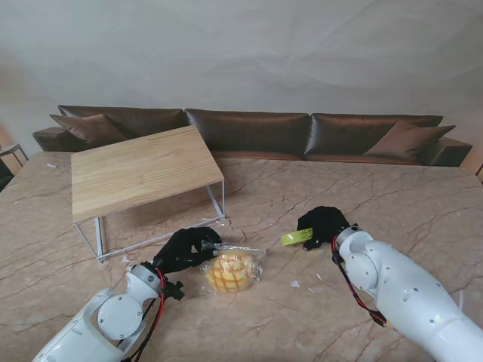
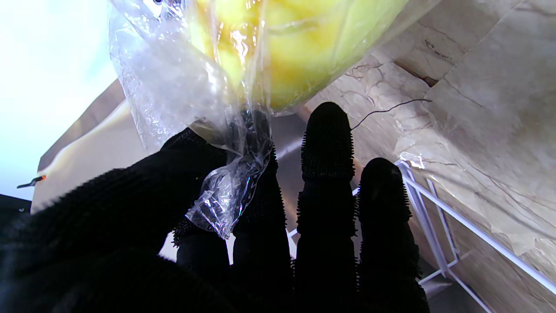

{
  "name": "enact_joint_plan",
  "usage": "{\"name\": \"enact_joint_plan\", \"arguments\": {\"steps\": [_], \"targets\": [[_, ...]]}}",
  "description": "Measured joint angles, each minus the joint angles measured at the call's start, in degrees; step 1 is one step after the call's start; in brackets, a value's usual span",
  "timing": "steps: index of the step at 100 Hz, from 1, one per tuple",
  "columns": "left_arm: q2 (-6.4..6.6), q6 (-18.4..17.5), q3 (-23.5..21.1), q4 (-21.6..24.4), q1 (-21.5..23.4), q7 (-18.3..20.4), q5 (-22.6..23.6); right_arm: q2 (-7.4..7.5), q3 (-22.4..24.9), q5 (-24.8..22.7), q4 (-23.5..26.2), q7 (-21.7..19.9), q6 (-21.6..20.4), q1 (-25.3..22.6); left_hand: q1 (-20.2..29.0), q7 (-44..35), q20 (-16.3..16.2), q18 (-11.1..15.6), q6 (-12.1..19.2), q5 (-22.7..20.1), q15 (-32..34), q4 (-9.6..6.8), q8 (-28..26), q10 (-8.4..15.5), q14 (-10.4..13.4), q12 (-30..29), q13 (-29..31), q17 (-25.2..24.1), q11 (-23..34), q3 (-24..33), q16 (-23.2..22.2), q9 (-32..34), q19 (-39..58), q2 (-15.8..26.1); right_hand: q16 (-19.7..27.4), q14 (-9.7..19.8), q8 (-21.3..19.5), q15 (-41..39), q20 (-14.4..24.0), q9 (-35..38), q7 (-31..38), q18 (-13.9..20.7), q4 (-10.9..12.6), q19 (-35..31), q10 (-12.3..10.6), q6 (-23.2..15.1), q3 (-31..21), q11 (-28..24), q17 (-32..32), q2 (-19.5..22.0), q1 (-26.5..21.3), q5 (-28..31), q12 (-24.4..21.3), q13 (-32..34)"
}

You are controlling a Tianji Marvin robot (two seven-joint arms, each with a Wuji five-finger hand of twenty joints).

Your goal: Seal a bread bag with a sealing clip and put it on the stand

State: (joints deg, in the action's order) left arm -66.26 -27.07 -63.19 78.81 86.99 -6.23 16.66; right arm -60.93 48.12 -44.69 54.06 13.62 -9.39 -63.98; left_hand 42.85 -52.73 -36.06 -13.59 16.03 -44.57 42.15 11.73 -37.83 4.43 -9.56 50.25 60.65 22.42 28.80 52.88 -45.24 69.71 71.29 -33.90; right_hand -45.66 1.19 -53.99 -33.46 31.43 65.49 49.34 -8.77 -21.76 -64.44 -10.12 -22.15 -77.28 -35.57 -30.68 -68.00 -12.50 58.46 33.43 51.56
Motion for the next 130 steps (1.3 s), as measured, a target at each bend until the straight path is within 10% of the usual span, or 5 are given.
{"name": "enact_joint_plan", "arguments": {"steps": [13, 19, 63, 81, 130], "targets": [[0.04, 0.0, -0.2, 0.0, 0.04, 0.25, -0.01, -0.85, -2.1, 1.85, -3.09, 0.91, -1.27, 1.94, 0.0, 0.0, -0.01, 0.0, 0.01, 0.0, -0.01, 0.0, 0.0, 0.0, 0.0, 0.0, 0.0, -0.02, 0.0, 0.0, 0.0, 0.0, 0.0, 0.01, -9.01, -0.02, -1.02, -5.67, 3.23, 2.28, 0.0, -1.73, 1.86, -3.12, 0.84, 1.46, -0.01, -0.04, -2.25, -0.05, 0.0, 0.63, 6.58, -1.09], [0.07, 0.0, -0.26, 0.0, 0.05, 0.31, -0.01, -1.23, -2.69, 3.14, -4.1, 0.68, -2.08, 2.17, 0.0, 0.0, -0.02, 0.0, 0.01, 0.01, -0.01, 0.0, 0.0, 0.0, 0.0, -0.01, 0.0, -0.02, 0.0, 0.0, 0.0, 0.0, 0.0, 0.01, -12.91, -0.02, -2.51, -15.94, 5.15, 4.99, 0.01, -2.87, 4.47, -4.96, 2.53, 3.35, -0.55, -8.83, -3.97, -0.71, 0.03, 3.14, 9.25, 6.28], [0.13, -0.15, -0.07, -0.36, -0.07, 0.35, -0.24, -2.76, -5.92, 7.76, -9.2, 2.46, -5.75, 4.25, 0.0, -0.04, -0.07, 0.0, 0.05, 0.06, -0.01, 0.0, 0.01, 0.03, 0.0, -0.01, -0.01, -0.04, 0.0, -0.02, 0.0, 0.0, -0.01, 0.02, -6.38, -4.92, -8.65, -42.11, 18.12, 10.02, 0.03, -16.26, 5.93, -20.68, 5.47, 9.17, -1.44, -15.82, -23.86, -2.91, 0.37, 7.68, 18.87, 6.98], [0.16, -0.15, -0.03, -0.37, -0.09, 0.56, -0.26, -3.77, -6.33, 11.74, -12.29, 2.65, -9.14, 5.25, 0.0, -0.13, -0.08, 0.0, 0.06, 0.09, -0.01, 0.0, 0.01, 0.04, 0.0, -0.01, -0.01, -0.04, 0.0, -0.04, 0.0, 0.0, -0.01, 0.03, -6.68, -8.08, -9.84, -49.66, 31.18, 10.05, 0.49, -18.63, 6.18, -37.31, 8.98, 13.54, -0.55, -21.85, -33.5, -2.86, -3.34, 8.45, 19.81, 7.51], [0.13, -0.15, 0.46, -0.58, -0.34, -0.16, 0.19, -3.37, 6.76, 5.77, -0.85, -0.89, -7.84, -5.28, 0.35, -0.33, -0.1, 0.0, 0.09, 0.18, -0.01, 0.0, 0.02, 0.06, 0.0, -0.01, -0.01, -0.04, 0.0, -0.68, 0.0, 0.0, -0.03, 0.1, -19.95, -9.36, -10.09, -44.6, 32.07, 10.53, 2.05, -19.73, 12.76, -37.91, 12.07, 17.11, 1.0, -26.11, -34.29, -0.18, -7.7, 8.46, 20.06, 11.38]]}}
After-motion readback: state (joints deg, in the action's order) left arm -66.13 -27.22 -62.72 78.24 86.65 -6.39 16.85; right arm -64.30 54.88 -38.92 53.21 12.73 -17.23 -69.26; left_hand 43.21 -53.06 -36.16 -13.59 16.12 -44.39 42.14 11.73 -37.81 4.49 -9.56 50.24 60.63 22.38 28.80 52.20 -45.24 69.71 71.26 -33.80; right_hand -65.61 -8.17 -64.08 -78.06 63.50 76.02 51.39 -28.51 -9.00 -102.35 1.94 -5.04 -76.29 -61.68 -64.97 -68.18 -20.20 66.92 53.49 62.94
